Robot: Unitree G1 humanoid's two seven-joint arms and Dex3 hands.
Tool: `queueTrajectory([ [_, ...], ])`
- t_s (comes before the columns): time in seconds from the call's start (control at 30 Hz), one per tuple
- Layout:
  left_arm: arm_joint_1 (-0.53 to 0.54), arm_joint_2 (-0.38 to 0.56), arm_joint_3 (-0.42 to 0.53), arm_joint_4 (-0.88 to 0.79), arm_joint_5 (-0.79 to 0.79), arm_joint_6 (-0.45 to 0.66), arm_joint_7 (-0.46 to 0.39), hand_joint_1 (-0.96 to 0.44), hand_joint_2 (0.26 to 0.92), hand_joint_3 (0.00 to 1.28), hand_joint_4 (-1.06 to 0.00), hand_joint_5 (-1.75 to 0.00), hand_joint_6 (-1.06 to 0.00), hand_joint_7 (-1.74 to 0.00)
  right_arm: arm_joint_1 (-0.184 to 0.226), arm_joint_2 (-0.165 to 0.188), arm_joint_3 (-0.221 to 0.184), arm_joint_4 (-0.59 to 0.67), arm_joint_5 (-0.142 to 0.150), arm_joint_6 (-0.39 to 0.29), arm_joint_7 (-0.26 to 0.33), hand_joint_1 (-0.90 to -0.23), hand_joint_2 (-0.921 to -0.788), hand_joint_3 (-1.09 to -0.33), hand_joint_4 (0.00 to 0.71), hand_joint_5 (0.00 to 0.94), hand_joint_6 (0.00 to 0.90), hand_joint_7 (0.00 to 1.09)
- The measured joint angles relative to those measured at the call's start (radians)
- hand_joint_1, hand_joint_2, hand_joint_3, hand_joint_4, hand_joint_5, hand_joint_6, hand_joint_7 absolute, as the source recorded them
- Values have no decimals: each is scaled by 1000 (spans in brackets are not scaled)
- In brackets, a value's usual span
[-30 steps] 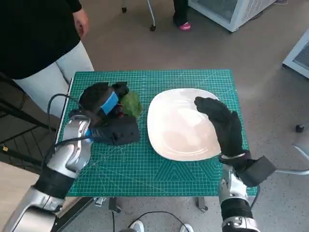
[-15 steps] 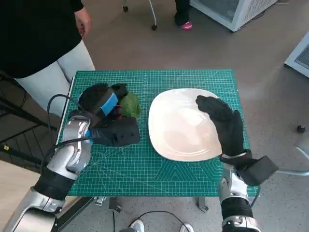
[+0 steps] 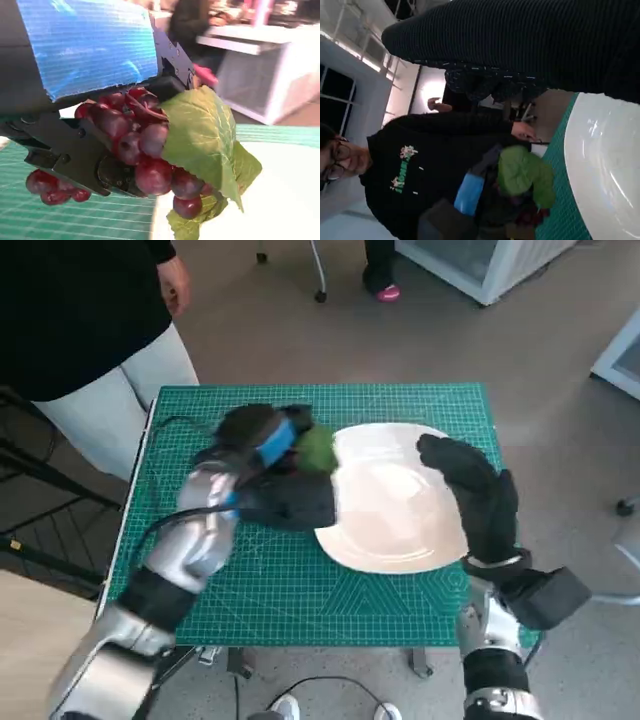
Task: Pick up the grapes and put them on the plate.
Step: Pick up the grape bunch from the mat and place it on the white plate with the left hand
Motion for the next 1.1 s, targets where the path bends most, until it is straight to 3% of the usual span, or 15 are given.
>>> queueTrajectory([
  [0.4, -156, -135, -50, 253, -3, -135, 39, 1, 920, 92, -677, -1278, -596, -1094, 50, -15, -13, -70, 13, -1, 0, -427, -921, -541, 514, 11, 333, 494],
  [0.7, -263, -227, -70, 467, -7, -210, 84, 1, 920, 113, -579, -1446, -667, -963, 70, -21, -32, -93, 14, -1, -13, -419, -921, -533, 518, 11, 343, 479],
  [0.9, -309, -284, -72, 572, -15, -230, 95, 1, 862, 271, -532, -1371, -561, -1241, 72, -20, -37, -101, 12, -2, -30, -417, -921, -530, 518, 10, 348, 470],
  [1.1, -331, -313, -72, 634, -21, -245, 99, 1, 841, 326, -519, -1358, -531, -1313, 73, -18, -36, -105, 11, -3, -41, -416, -921, -529, 518, 9, 351, 463],
])
